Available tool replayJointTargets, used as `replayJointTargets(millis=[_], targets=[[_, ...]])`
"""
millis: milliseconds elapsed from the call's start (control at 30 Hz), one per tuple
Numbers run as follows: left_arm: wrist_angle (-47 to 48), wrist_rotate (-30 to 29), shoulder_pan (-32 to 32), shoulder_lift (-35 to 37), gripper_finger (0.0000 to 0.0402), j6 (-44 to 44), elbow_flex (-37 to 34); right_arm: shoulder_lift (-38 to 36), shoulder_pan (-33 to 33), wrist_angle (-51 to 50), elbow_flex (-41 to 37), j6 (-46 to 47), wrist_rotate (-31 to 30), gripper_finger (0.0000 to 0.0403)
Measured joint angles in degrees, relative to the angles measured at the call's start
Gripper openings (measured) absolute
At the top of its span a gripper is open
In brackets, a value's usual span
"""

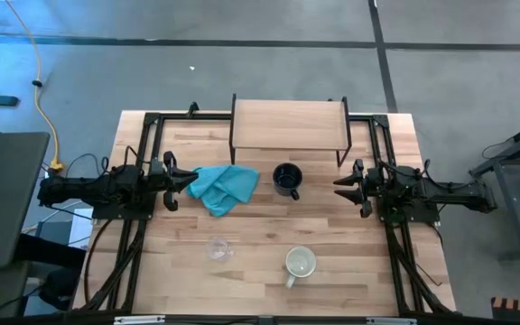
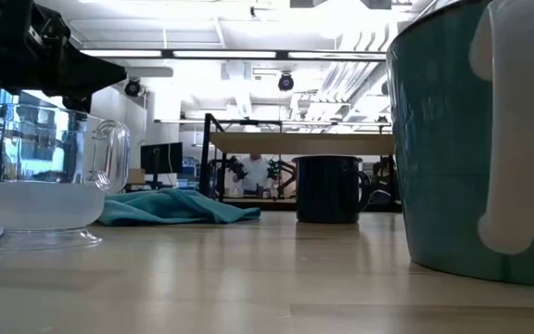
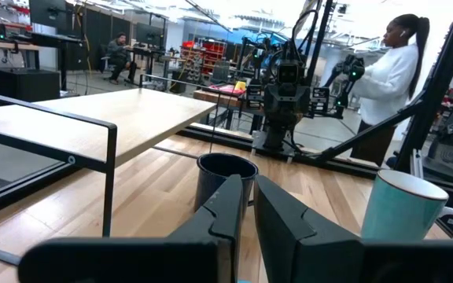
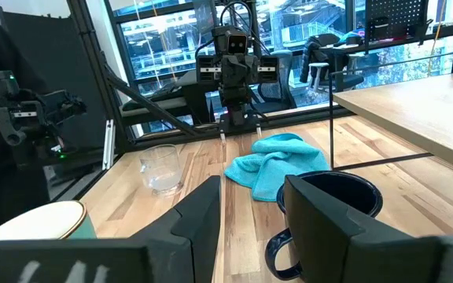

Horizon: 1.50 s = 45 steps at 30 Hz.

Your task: Stack small to large cups/mugs on shelf

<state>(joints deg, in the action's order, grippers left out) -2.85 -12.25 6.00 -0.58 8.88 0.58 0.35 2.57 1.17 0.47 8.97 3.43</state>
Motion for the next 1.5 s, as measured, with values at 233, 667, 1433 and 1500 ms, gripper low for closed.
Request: replayJointTargets(millis=[233, 667, 1433, 1500], targets=[[0.00, 0.00, 0.00, -0.01, 0.0026, 0.00, -0.02, 0.01, 0.02, 0.00, 0.00, 0.00, -0.01, 0.0134], [-0.02, -0.01, 0.00, -0.01, 0.0026, -0.01, -0.01, 0.00, 0.00, 0.00, 0.00, 0.00, -0.01, 0.0134], [-2.23, 3.00, 0.00, 0.00, 0.0026, 20.88, 0.00, 0.01, 0.17, 4.05, 0.00, 16.54, -2.16, 0.0134], [-2.21, 3.41, 0.00, 0.00, 0.0026, 24.58, 0.00, 0.01, 0.17, 5.86, 0.00, 21.45, -2.17, 0.0134]])
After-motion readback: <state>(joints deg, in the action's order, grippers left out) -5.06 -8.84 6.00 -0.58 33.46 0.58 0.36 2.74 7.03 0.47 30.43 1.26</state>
